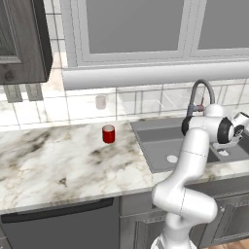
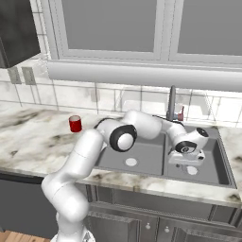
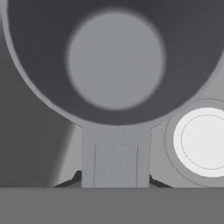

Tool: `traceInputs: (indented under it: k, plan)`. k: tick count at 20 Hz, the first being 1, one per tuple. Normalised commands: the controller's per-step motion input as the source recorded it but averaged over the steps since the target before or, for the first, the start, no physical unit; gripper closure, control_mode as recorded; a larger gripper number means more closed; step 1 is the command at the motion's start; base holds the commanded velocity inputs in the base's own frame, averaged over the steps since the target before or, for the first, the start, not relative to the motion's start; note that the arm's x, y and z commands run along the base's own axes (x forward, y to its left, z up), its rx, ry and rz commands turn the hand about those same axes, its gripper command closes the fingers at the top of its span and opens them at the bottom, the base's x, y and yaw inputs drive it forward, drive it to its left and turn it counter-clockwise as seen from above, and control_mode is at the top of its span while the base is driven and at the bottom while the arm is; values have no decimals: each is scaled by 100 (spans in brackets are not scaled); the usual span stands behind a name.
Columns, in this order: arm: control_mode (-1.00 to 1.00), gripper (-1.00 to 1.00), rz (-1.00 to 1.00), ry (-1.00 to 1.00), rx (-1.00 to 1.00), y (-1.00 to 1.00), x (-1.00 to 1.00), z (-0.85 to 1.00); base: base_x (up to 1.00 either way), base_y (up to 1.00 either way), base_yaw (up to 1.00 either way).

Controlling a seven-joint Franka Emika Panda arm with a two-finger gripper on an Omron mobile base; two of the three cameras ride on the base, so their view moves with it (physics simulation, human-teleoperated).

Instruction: Move any existing items from the left basin to the right basin for drying. Then move the mug from the counter to the left basin of the sink for washing.

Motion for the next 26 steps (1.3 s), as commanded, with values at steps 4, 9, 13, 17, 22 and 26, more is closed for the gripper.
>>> traceInputs:
  k: [4, 9, 13, 17, 22, 26]
  plan:
    - [-100, 100, 6, -2, 0, 0, 0, -46, 0, 0, 0]
    - [-100, -100, 6, -1, 0, 0, 0, -43, 0, 0, 0]
    - [-100, -100, 4, -4, 0, -1, -3, -13, 0, 0, 0]
    - [-100, -100, 4, -10, 0, 0, -1, 2, 0, 0, 0]
    - [-100, -100, 1, -4, 0, 0, 0, 13, 0, 0, 0]
    - [-100, -100, 0, -1, 0, 0, 0, 25, 0, 0, 0]
